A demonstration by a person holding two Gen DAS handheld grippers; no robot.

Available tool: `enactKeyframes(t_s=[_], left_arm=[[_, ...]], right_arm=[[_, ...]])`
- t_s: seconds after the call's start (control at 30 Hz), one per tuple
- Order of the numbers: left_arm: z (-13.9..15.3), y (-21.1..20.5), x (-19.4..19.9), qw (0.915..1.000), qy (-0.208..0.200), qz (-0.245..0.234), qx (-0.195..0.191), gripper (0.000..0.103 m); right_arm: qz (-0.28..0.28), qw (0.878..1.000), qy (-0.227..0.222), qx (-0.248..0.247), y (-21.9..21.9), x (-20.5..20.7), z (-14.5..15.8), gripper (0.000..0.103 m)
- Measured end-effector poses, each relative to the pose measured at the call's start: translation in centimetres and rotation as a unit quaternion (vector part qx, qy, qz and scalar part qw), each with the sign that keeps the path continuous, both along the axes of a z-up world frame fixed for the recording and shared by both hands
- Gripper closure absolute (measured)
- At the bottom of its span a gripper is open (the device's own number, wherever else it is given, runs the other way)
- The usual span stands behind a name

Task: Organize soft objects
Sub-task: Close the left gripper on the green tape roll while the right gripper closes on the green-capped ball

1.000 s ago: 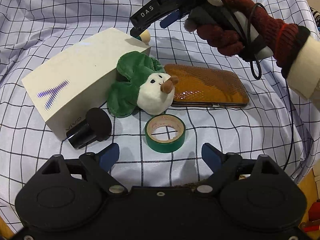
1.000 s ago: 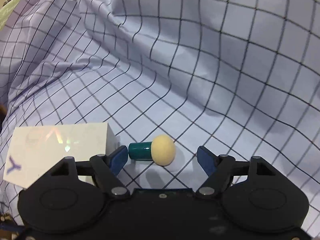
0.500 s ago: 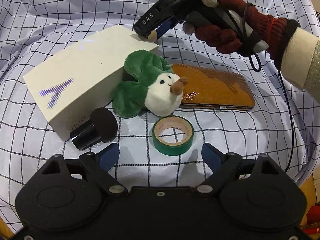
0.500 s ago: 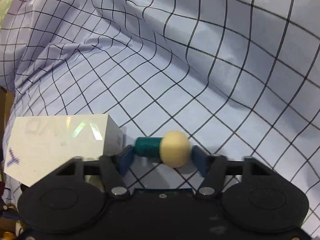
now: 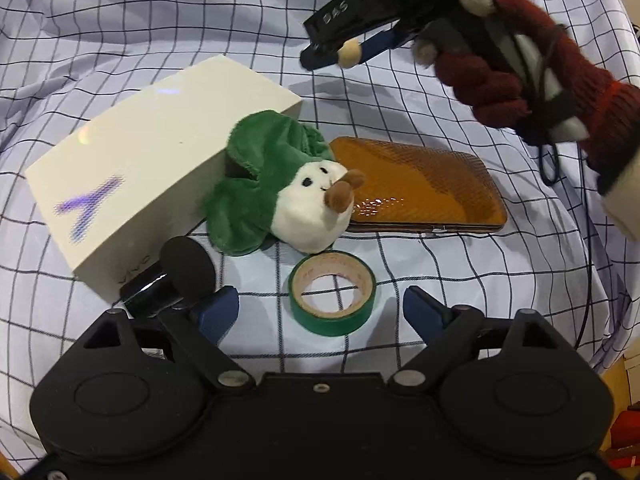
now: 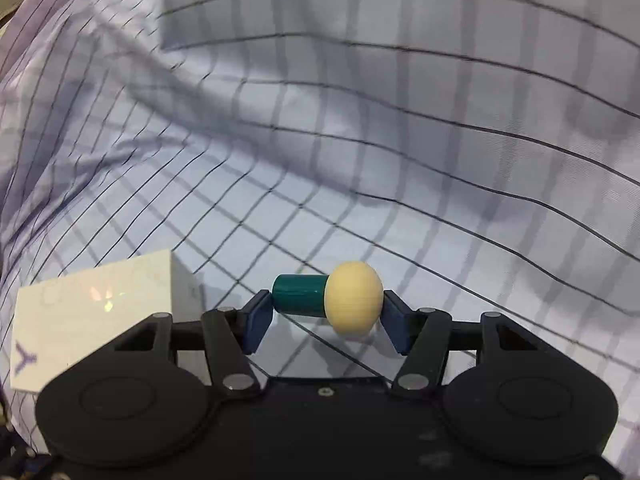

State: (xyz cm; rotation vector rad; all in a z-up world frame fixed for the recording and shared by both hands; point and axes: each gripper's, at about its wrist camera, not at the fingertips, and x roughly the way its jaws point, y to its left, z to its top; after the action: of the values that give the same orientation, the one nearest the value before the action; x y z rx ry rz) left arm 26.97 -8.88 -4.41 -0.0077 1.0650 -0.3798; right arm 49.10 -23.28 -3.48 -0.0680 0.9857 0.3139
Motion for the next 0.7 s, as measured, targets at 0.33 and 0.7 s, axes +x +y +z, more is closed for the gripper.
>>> enactKeyframes(t_s=[0.33,0.7], left_arm=[[-0.3,-0.5,0.4,0.9999,-0.001,-0.009,-0.008,0.053],[1.6,-0.2,-0.9,0.9995,-0.032,-0.005,-0.006,0.056]], right_arm=[[-0.075,0.996,-0.049,-0.021,-1.6,-4.4,1.5,0.044],[-0.123,0.990,-0.073,-0.004,-2.2,-10.0,3.1,0.045]])
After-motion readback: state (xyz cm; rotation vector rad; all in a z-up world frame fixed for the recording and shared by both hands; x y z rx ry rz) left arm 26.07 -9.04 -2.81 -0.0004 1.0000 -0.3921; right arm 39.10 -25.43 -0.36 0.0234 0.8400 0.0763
